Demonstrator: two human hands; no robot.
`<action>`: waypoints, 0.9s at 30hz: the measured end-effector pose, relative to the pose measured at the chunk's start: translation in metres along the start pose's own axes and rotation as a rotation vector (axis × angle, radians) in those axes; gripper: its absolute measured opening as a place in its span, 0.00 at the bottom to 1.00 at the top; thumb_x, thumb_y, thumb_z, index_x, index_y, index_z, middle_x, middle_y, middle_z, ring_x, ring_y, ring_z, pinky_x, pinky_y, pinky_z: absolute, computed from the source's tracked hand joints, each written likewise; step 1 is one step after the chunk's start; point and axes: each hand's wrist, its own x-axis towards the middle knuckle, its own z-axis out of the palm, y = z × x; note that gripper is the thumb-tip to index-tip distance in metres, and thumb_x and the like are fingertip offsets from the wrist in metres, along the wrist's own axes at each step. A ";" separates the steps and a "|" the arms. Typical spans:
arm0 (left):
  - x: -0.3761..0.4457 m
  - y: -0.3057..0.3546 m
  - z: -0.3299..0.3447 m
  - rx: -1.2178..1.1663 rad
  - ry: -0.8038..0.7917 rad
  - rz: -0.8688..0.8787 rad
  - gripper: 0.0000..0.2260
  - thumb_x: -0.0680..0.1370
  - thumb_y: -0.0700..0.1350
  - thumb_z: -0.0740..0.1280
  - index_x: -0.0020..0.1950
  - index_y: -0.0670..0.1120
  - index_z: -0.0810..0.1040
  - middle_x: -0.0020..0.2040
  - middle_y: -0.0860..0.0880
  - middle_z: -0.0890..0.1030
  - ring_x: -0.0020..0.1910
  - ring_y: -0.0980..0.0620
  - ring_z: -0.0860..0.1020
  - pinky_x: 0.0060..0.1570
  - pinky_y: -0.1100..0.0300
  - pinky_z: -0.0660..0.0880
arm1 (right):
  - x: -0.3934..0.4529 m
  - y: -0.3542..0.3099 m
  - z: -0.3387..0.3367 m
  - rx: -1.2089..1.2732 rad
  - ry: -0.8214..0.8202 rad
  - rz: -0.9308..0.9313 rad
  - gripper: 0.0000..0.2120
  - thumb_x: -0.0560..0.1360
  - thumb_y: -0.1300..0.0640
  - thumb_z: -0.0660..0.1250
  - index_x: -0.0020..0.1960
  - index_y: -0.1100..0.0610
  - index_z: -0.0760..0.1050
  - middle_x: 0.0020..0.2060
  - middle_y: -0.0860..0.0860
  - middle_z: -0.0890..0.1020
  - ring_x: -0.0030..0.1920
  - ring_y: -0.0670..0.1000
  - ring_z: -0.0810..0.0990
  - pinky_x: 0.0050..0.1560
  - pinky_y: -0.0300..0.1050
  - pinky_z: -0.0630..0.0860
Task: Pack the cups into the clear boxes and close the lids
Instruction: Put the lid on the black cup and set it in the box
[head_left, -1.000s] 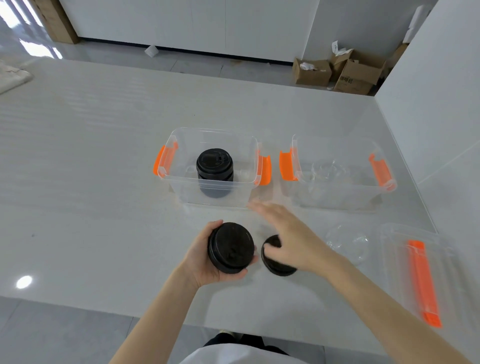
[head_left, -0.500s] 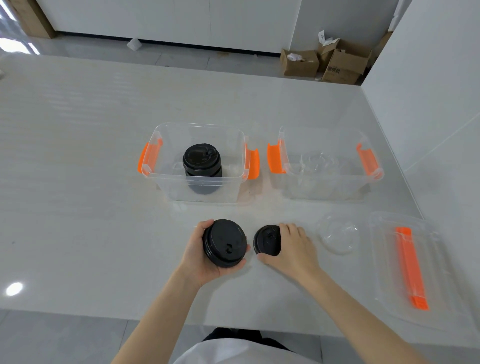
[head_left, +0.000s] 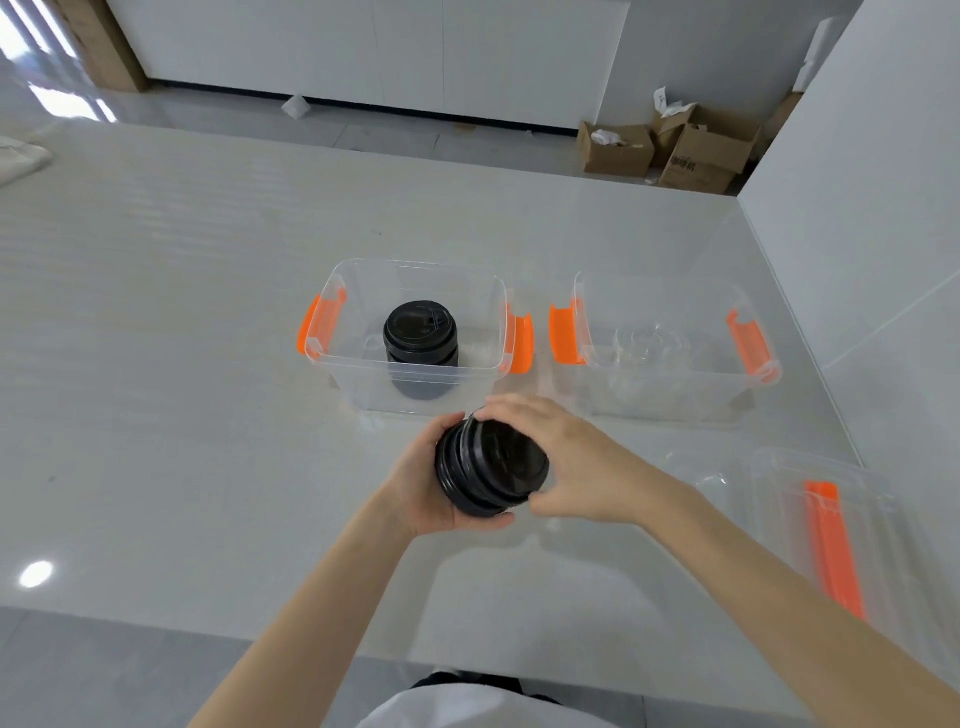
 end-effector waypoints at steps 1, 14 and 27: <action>0.000 0.001 0.002 0.006 -0.007 -0.003 0.18 0.67 0.57 0.67 0.45 0.45 0.84 0.45 0.40 0.85 0.43 0.39 0.84 0.44 0.41 0.79 | 0.001 -0.003 0.000 -0.045 -0.018 -0.023 0.39 0.63 0.65 0.69 0.71 0.48 0.62 0.70 0.45 0.65 0.70 0.45 0.61 0.67 0.33 0.61; 0.006 0.007 0.010 -0.015 -0.085 0.056 0.20 0.66 0.60 0.68 0.47 0.46 0.84 0.46 0.41 0.85 0.47 0.40 0.83 0.52 0.41 0.76 | 0.011 -0.002 0.002 -0.315 0.051 -0.157 0.39 0.64 0.69 0.65 0.72 0.47 0.62 0.72 0.48 0.65 0.71 0.51 0.63 0.69 0.48 0.66; -0.027 0.098 0.033 -0.148 -0.243 0.353 0.25 0.68 0.58 0.64 0.56 0.42 0.79 0.55 0.37 0.81 0.53 0.35 0.80 0.54 0.40 0.76 | 0.062 -0.006 -0.046 0.491 0.308 0.161 0.32 0.71 0.60 0.70 0.71 0.51 0.62 0.65 0.44 0.69 0.64 0.44 0.70 0.63 0.40 0.68</action>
